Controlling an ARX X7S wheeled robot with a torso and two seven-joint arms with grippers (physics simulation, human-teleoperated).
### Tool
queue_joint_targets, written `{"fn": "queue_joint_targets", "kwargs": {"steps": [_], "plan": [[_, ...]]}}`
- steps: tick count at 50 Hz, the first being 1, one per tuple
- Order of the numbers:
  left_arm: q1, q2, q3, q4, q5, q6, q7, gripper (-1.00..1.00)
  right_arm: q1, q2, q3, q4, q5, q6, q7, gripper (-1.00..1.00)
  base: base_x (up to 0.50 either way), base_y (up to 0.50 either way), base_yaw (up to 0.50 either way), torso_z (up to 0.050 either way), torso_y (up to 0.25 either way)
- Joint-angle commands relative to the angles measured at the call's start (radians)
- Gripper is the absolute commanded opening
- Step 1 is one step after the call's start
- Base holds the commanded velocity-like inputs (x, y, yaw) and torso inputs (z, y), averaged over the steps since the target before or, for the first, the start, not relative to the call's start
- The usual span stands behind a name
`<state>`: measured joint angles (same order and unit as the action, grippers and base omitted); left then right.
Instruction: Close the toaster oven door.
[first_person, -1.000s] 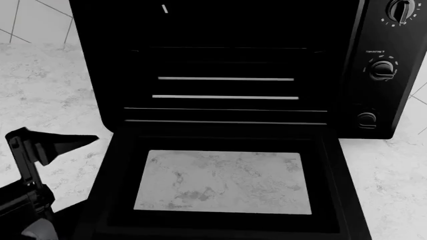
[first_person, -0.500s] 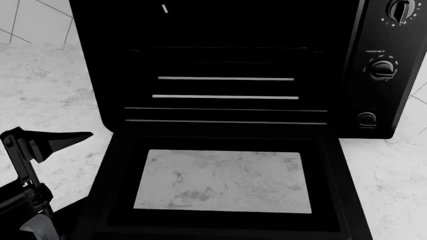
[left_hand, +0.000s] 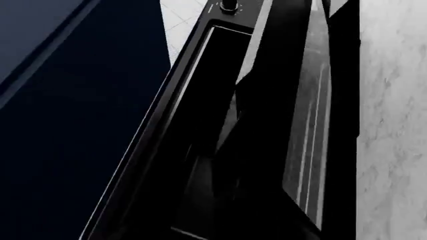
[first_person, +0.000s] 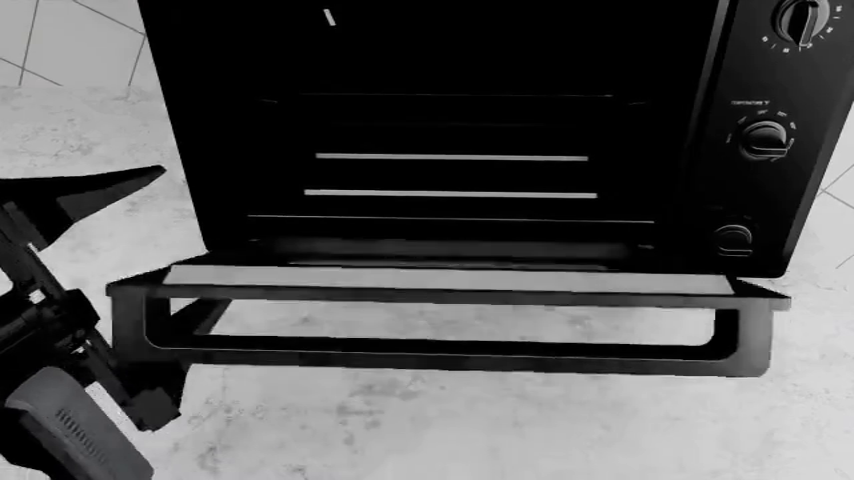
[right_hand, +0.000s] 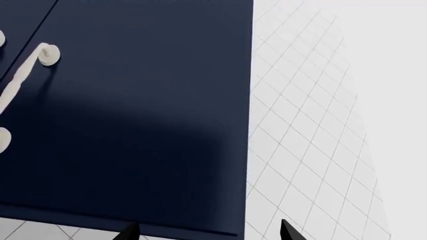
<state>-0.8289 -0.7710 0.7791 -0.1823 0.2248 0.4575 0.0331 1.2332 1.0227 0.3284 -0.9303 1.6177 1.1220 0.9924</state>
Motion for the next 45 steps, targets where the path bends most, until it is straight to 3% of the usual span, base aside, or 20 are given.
{"fn": "queue_joint_targets", "kwargs": {"steps": [1, 21, 45], "plan": [[-0.039, 0.049, -0.078, 0.116, -0.098, 0.009, -0.046, 1.00, -0.003, -0.001, -0.002, -0.002, -0.003, -0.004, 0.000, 1.00, 0.00, 0.00, 0.00, 0.000, 0.000], [0.018, 0.063, -0.092, 0.129, -0.162, -0.140, -0.066, 1.00, -0.020, 0.002, 0.007, -0.005, -0.008, -0.011, -0.004, 1.00, 0.00, 0.00, 0.00, 0.001, 0.003], [0.095, 0.096, -0.155, 0.393, -0.339, -0.592, -0.119, 1.00, -0.044, 0.009, 0.037, -0.006, -0.013, -0.022, -0.016, 1.00, 0.00, 0.00, 0.00, 0.001, 0.003]]}}
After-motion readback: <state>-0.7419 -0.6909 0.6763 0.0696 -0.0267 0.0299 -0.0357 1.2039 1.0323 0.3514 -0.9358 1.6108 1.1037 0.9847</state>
